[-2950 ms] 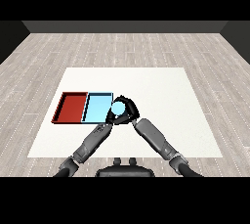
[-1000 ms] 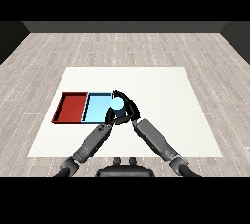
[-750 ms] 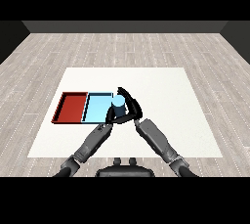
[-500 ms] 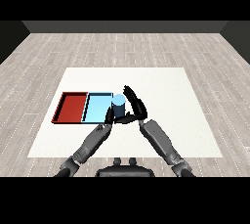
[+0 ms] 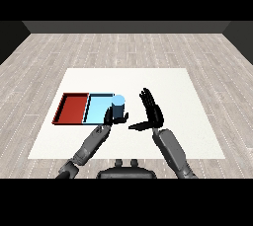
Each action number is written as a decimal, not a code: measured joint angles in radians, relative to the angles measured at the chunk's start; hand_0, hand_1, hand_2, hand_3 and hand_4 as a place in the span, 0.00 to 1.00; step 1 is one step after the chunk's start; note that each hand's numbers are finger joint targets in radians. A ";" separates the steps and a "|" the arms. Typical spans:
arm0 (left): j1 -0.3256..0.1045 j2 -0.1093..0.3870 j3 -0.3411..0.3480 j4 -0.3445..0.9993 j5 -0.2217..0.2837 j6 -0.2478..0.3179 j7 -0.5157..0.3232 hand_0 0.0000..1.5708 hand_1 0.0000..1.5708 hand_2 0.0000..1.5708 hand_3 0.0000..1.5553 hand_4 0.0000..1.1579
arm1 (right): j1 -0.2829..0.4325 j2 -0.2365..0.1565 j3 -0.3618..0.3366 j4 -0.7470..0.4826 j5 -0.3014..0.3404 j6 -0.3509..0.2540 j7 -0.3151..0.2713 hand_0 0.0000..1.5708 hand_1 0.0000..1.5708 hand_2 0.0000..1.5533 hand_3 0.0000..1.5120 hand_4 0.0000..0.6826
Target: Pick the blue can and put it in the blue box
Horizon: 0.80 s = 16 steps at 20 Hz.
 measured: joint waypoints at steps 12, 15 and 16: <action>-0.045 0.149 0.151 0.109 -0.016 -0.050 0.067 1.00 1.00 1.00 0.96 0.96 | 0.216 -0.115 -0.213 -0.153 -0.090 0.077 -0.057 0.00 0.00 0.00 0.00 0.00; -0.088 0.194 0.207 0.196 -0.003 -0.065 0.111 1.00 1.00 1.00 0.97 0.94 | 0.205 -0.111 -0.229 -0.143 -0.085 0.062 -0.046 0.00 0.00 0.00 0.00 0.00; -0.102 0.206 0.223 0.234 -0.001 -0.073 0.119 1.00 1.00 1.00 0.97 0.94 | 0.204 -0.114 -0.238 -0.141 -0.087 0.064 -0.042 0.00 0.00 0.00 0.00 0.00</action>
